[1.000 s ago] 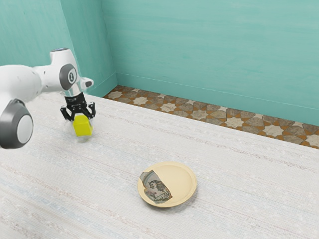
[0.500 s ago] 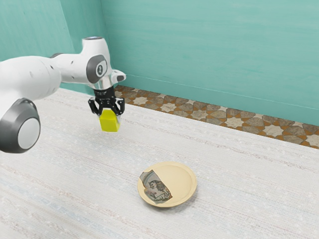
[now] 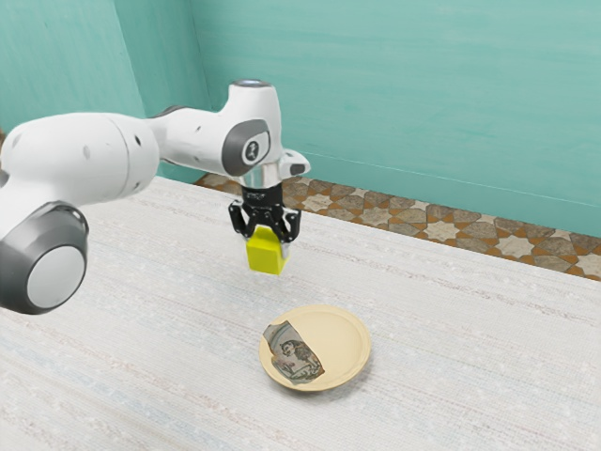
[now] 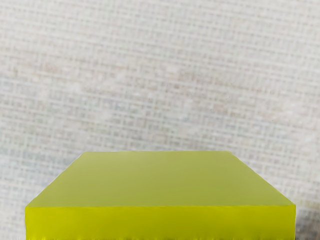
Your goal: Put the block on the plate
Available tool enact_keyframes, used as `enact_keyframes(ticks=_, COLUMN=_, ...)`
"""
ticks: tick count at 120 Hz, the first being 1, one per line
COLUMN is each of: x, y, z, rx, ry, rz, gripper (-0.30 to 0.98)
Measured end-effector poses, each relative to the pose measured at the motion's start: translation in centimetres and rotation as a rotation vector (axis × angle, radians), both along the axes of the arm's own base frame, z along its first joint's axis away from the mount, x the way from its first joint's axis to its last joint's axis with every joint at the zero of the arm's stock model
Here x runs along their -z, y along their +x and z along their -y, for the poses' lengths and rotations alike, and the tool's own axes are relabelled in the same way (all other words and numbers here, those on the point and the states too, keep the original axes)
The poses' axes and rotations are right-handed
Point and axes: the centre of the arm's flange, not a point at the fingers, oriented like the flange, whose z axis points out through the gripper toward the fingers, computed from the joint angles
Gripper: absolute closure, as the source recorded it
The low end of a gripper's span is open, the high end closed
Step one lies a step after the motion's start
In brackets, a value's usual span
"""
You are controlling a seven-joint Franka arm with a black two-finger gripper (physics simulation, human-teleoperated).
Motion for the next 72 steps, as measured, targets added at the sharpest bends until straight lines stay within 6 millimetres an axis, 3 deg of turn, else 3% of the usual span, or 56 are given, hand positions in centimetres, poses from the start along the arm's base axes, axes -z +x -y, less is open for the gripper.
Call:
enact_keyframes(ticks=31, x=1.1, y=-1.8, z=7.3, rx=0.053, ry=0.013, rz=-0.013, gripper=0.3)
enact_keyframes(ticks=72, x=3.3, y=-7.0, z=12.9, rx=0.058, ry=0.024, rz=-0.027, gripper=0.3)
